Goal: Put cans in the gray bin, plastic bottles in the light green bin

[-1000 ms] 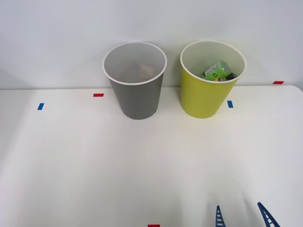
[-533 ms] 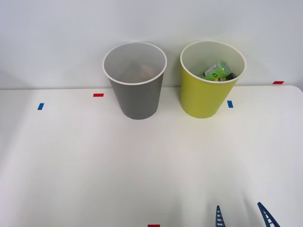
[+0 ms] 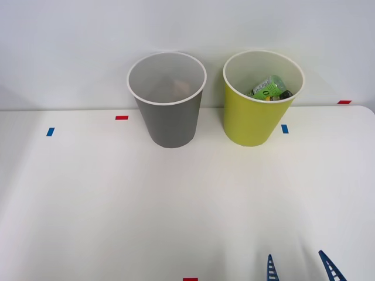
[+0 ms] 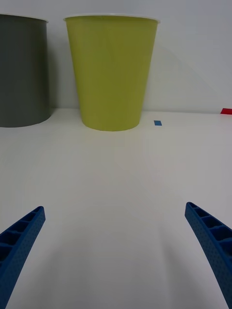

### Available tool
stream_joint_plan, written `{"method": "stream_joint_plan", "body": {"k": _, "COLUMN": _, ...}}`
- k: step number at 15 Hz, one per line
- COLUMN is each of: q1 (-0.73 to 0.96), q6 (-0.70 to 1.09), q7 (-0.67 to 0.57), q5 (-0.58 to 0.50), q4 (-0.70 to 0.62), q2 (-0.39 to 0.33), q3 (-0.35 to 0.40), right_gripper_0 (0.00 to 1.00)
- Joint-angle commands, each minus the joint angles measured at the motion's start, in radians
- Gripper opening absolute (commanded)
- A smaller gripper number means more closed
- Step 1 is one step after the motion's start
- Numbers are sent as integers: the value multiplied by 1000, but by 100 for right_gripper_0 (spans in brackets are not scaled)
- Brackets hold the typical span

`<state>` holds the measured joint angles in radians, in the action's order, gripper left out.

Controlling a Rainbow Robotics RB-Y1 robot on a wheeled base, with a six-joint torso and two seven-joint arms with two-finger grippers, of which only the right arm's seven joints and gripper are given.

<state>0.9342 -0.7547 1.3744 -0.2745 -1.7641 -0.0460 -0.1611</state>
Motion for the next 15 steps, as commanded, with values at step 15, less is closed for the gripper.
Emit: {"method": "stream_joint_plan", "body": {"k": 15, "q1": 0, "q6": 0, "q7": 0, "q5": 0, "q4": 0, "q2": 0, "q3": 0, "right_gripper_0": 100}}
